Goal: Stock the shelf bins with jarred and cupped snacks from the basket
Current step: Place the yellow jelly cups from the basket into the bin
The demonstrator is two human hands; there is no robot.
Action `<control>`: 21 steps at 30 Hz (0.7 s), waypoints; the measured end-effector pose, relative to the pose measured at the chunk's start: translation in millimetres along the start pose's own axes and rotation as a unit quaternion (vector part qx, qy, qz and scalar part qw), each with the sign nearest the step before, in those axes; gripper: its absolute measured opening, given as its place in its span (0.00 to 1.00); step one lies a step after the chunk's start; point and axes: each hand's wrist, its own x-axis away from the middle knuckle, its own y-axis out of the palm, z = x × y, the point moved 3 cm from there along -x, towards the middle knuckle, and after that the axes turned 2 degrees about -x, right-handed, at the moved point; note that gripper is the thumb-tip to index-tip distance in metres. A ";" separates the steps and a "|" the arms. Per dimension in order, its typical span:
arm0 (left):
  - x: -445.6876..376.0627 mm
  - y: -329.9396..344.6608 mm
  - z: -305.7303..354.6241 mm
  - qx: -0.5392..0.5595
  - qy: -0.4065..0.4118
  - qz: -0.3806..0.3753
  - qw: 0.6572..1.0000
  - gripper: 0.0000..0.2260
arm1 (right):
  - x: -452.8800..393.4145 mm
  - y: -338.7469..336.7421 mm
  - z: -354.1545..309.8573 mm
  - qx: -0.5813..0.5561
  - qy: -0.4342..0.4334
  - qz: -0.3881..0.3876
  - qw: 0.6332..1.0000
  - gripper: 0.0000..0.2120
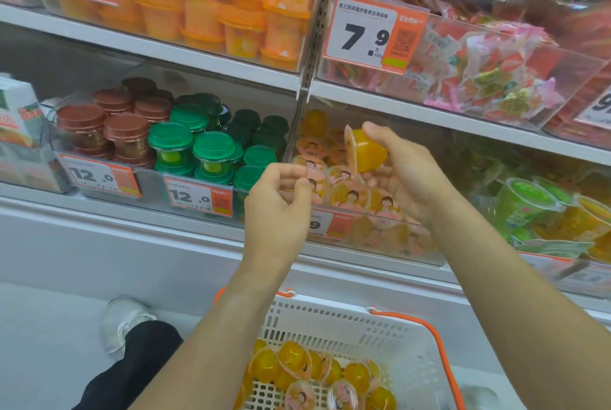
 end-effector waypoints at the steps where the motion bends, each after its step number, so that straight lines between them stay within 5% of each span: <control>1: -0.9 -0.5 -0.6 -0.001 -0.010 -0.001 1.000 0.09 | -11.2 -0.3 -2.2 0.017 -0.008 0.026 0.999 0.25; 6: -0.2 4.7 -5.4 -0.031 -0.038 -0.058 0.997 0.07 | -66.9 10.4 5.2 0.121 0.048 0.085 0.988 0.24; 15: -3.4 5.1 -6.8 -0.064 -0.025 -0.062 0.996 0.07 | -123.0 42.7 37.1 0.003 0.128 0.014 0.992 0.15; 21: -1.0 8.5 -6.6 -0.084 -0.032 -0.078 0.993 0.05 | -125.1 56.2 36.7 0.037 0.113 0.030 0.992 0.17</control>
